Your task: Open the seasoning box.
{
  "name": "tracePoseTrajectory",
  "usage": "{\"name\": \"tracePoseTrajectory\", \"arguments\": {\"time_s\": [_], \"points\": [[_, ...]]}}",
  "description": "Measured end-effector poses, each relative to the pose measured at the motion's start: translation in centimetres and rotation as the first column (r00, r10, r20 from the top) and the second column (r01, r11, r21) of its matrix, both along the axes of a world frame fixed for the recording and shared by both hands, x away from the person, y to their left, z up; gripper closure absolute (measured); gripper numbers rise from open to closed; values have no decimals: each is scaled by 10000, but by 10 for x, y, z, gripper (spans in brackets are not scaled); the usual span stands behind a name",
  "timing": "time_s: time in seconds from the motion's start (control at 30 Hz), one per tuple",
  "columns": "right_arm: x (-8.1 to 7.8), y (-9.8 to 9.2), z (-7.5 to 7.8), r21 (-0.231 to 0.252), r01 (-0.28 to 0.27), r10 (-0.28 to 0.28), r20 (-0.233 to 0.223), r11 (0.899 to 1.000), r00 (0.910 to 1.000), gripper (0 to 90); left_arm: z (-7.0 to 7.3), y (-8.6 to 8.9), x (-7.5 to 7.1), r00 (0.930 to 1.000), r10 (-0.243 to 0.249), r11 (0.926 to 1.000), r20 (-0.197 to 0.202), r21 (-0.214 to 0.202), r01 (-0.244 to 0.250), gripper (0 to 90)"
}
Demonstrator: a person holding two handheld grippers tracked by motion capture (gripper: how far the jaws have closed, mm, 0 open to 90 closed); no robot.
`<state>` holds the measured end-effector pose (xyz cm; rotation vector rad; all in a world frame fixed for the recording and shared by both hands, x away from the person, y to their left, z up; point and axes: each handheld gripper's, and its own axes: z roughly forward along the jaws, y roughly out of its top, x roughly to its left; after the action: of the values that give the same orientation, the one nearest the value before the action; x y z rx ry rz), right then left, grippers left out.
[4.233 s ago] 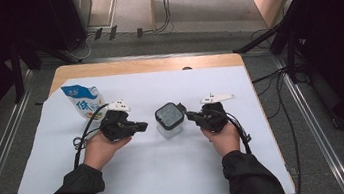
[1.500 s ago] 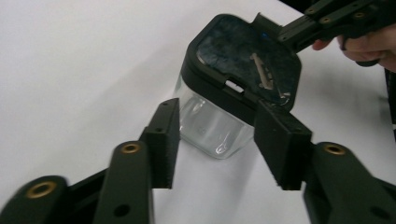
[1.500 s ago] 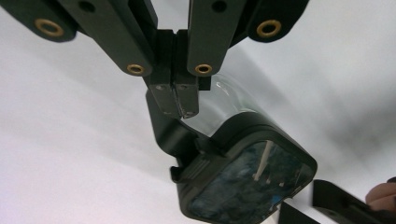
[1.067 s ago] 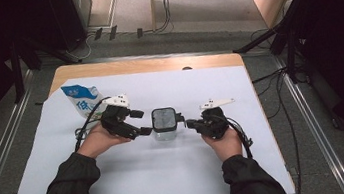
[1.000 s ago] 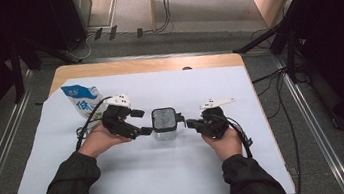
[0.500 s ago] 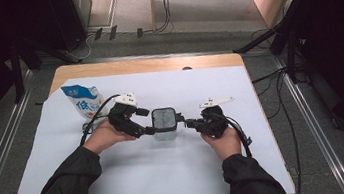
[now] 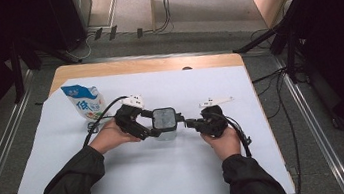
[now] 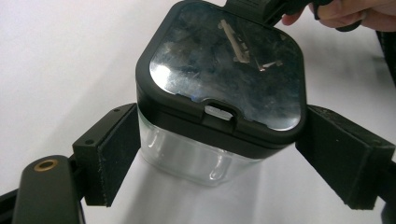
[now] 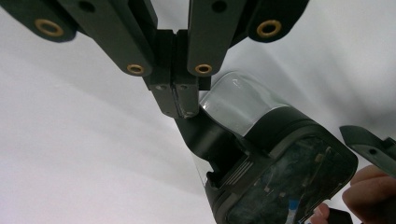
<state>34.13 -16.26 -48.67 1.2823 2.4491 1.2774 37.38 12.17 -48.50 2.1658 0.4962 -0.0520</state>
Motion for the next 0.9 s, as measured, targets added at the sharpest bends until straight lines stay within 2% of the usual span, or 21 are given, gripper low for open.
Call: {"name": "tracePoseTrajectory", "arguments": {"time_s": [0.33, 0.67, 0.9], "points": [[0, 0, 0, 14, 39, -39, 30, 10000, 10000, 900, -5, -3, 0, 9999, 67, 10000, 86, 20, -67, 140], [0, 0, -1, 27, 66, -66, 32, 10000, 10000, 900, -3, -2, -1, 10000, 92, 10000, 13, 28, -92, 149], [0, 0, -1, 31, 87, -87, 21, 10000, 10000, 900, -1, -1, -2, 9998, 146, 9999, 130, -2, -146, 156]]}}
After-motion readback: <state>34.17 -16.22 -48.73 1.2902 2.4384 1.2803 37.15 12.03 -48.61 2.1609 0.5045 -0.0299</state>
